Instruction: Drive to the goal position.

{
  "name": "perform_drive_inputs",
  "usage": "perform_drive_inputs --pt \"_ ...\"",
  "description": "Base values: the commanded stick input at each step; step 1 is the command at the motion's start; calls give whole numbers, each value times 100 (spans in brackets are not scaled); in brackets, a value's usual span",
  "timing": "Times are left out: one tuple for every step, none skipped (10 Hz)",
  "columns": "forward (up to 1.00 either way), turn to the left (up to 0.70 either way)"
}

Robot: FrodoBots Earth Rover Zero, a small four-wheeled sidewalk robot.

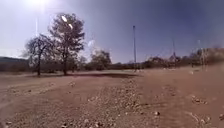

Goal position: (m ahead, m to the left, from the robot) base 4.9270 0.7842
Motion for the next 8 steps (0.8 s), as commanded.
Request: perform_drive_inputs --pt "50 0" --pt "50 0" --pt "50 0" --pt "50 0" --pt "50 0" --pt "50 0" --pt "50 0" --pt "50 0"
